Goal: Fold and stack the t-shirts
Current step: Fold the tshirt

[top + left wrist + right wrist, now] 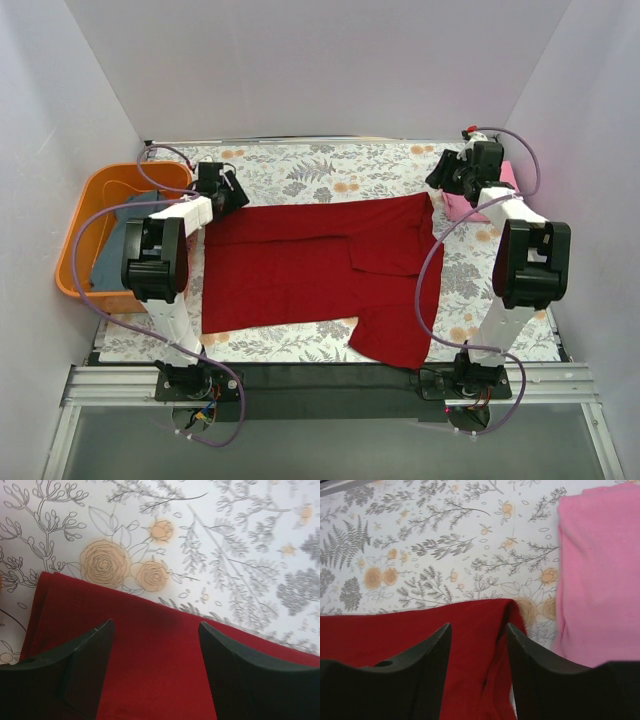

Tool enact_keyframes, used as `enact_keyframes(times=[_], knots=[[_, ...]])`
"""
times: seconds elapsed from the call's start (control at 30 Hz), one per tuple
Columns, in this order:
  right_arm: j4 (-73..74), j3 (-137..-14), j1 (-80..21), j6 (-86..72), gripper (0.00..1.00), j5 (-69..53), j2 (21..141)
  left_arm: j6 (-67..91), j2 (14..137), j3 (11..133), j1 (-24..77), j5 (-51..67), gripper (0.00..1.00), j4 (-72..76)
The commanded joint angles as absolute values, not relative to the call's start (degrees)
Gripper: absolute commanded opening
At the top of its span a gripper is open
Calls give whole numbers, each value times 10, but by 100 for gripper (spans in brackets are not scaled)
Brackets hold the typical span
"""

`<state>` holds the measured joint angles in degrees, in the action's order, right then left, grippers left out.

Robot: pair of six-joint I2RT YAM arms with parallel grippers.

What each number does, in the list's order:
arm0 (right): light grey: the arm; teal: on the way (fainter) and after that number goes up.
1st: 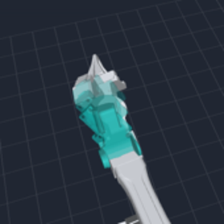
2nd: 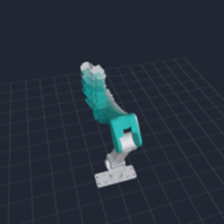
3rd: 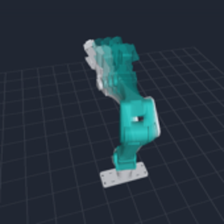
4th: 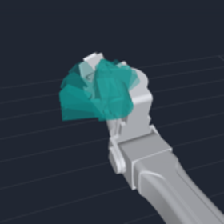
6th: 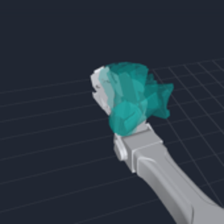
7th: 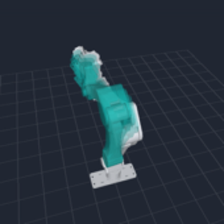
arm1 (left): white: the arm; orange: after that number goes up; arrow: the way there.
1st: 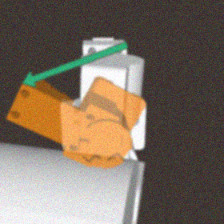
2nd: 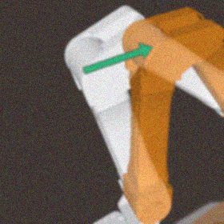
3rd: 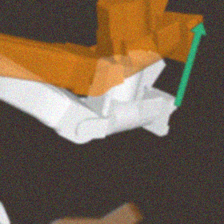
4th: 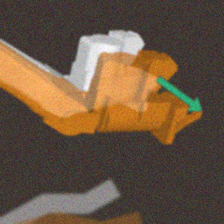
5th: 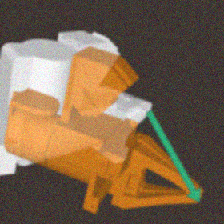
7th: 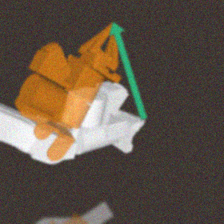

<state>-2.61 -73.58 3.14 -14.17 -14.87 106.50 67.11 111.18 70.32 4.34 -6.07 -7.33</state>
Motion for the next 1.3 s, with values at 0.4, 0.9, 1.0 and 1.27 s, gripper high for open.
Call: enact_keyframes(times=[0.4, 0.9, 1.0, 1.27], knots=[[-9, -620, -37, -137, 37, -185, 1011, 672, 924, 604, 66, -11, 64, -72], [-1, -589, -6, -136, 38, -85, 1063, 671, 1064, 649, 67, -11, 63, -64], [-1, -601, 10, -134, 40, -73, 1073, 672, 1108, 677, 68, -5, 63, -63], [13, -663, 20, -122, 42, -56, 1113, 676, 1201, 759, 70, -5, 63, -67]])
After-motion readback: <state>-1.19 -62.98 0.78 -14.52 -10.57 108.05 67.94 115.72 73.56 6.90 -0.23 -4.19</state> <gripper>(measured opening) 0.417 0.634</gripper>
